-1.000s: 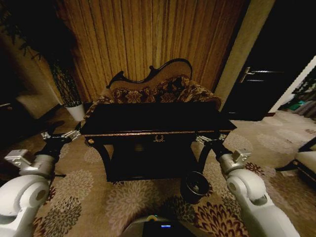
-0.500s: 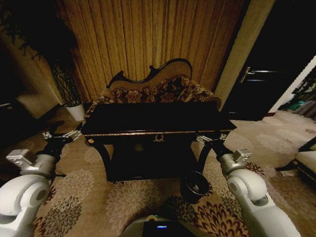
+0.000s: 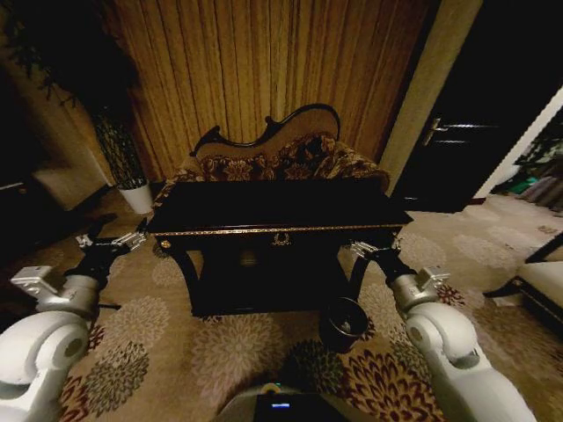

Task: Move to the front of the table and place the trash on the table into the trash bin.

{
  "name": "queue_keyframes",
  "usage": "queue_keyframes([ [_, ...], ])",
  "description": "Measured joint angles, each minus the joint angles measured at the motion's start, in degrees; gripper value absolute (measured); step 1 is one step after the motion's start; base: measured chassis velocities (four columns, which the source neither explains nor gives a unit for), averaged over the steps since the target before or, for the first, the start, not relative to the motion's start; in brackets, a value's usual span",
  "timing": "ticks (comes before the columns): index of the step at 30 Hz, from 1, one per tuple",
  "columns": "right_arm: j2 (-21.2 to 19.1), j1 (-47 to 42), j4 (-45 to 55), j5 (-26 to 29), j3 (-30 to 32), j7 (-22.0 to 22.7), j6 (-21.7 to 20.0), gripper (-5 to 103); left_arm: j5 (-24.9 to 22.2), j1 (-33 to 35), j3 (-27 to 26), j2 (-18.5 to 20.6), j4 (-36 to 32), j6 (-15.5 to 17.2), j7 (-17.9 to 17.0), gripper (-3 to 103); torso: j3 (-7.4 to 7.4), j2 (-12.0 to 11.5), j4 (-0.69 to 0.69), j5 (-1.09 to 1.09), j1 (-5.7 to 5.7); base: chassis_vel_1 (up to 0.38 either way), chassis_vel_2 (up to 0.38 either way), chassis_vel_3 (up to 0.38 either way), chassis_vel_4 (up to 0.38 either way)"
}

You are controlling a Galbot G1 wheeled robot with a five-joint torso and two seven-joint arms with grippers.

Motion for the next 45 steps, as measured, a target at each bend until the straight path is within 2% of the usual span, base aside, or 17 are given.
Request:
queue_keyframes([
  [45,0.1,-0.8,0.9,0.1,0.6,0.0,0.2,100,-0.2,0.5,-0.5,-0.3,0.0,-0.3,0.4,100,0.01,0.0,0.0,0.0,0.01,0.133,-0.127,-0.13,0.127],
])
